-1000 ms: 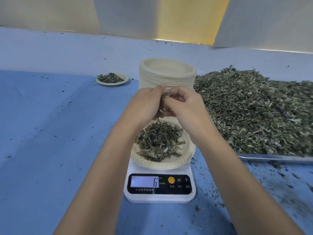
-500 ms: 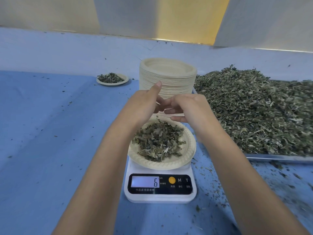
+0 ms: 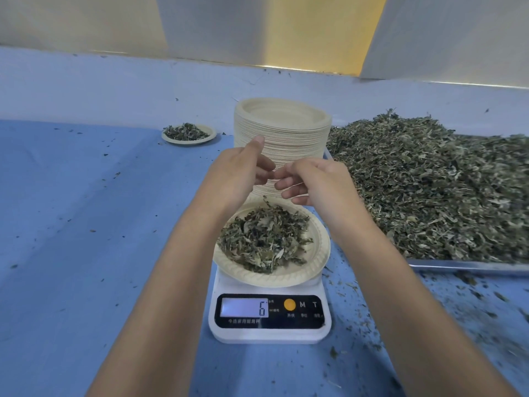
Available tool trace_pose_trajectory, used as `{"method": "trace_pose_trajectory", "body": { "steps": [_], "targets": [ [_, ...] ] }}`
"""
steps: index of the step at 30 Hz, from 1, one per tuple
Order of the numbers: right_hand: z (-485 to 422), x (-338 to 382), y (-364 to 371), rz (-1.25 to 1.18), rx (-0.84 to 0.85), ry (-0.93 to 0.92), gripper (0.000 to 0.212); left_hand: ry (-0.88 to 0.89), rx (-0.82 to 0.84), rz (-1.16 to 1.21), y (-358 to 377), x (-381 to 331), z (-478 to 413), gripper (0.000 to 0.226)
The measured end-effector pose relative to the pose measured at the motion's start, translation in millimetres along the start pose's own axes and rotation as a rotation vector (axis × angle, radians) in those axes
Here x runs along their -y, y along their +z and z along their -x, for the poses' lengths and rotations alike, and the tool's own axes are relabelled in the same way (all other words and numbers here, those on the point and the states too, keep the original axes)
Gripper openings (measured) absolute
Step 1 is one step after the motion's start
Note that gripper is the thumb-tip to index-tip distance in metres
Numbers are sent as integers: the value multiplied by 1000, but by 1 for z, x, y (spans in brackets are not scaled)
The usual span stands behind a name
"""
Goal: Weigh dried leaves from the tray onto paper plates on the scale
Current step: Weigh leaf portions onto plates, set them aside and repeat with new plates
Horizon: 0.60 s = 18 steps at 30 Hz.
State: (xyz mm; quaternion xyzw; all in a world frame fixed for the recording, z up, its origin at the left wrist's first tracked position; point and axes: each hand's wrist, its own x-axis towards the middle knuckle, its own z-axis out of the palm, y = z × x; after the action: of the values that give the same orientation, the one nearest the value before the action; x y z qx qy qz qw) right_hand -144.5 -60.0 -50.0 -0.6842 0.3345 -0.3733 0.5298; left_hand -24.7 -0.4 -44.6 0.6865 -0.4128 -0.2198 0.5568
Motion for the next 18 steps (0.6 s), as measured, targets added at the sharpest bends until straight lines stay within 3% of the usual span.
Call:
{"method": "trace_pose_trajectory", "body": {
  "steps": [9,15,18],
  "targets": [
    [-1,-4,0,-37,-29,4,23,-65,-26,202,-3,-4,2,37],
    [2,-12,-4,-54,-100,-29,22,-67,-113,264,-6,0,7,30],
    [6,-20,-10,-51,-175,-54,25,-44,-236,288,-12,5,9,27]
  ]
}}
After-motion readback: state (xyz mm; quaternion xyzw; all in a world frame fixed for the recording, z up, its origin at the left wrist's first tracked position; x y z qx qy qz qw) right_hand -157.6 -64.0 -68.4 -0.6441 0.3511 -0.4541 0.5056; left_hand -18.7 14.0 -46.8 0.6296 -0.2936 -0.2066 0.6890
